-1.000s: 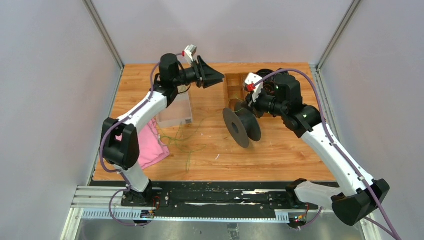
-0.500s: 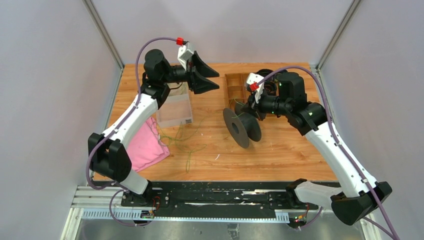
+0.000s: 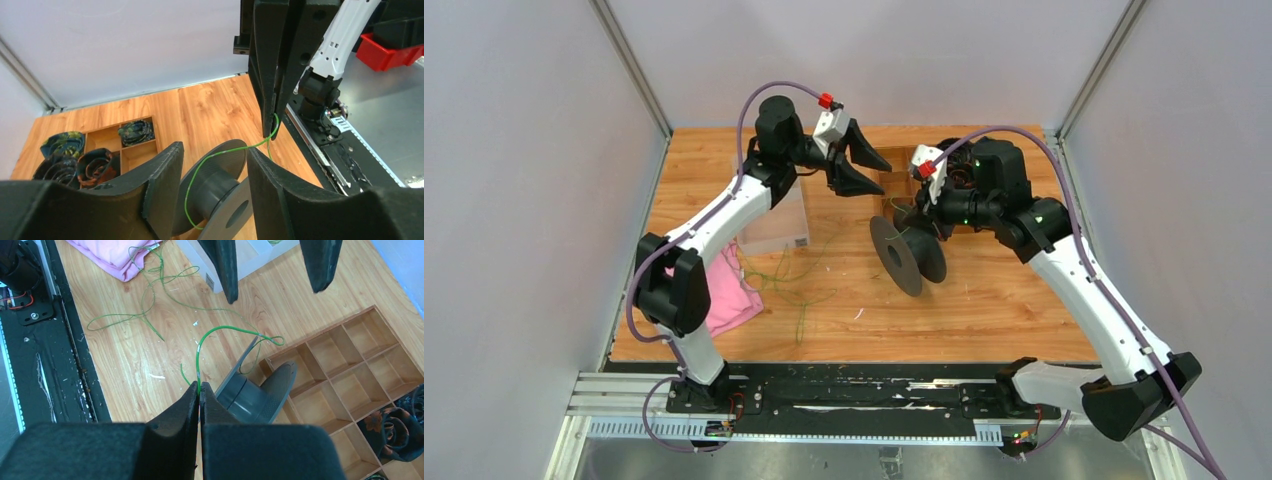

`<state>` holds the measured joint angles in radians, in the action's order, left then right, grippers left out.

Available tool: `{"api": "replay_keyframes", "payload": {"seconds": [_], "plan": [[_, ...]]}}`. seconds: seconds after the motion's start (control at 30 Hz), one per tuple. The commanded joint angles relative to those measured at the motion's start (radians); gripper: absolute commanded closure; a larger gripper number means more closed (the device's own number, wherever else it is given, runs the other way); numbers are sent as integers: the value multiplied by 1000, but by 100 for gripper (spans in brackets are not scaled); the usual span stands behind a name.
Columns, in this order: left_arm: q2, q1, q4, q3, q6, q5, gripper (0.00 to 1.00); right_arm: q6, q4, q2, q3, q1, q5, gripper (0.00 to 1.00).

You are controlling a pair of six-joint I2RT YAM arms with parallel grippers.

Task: Wrap the cables
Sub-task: Wrap the cable around the cable reel.

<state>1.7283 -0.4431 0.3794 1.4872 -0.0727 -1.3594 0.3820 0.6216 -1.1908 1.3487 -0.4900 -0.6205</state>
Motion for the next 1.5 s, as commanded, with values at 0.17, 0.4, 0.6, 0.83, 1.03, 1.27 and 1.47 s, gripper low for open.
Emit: {"api": "replay_keyframes", "payload": {"seconds": [0.17, 0.4, 0.6, 0.83, 1.03, 1.27, 1.47], "plan": [[60, -34, 18, 41, 108, -66, 48, -25, 52, -36, 75, 18, -39, 99], [79, -47, 18, 20, 149, -76, 46, -41, 52, -47, 87, 17, -43, 99], [82, -71, 18, -6, 160, -63, 56, -44, 51, -53, 86, 18, -41, 99], [79, -78, 17, -31, 159, -66, 69, -45, 46, -43, 73, 21, -18, 99], [66, -79, 16, -51, 161, -73, 76, -47, 42, -32, 62, 27, 18, 99], [52, -77, 18, -48, 144, -68, 90, -48, 39, -29, 42, 34, 68, 99], [52, -40, 18, -12, 120, -23, 100, -29, 40, -10, -9, 37, 198, 99]]}}
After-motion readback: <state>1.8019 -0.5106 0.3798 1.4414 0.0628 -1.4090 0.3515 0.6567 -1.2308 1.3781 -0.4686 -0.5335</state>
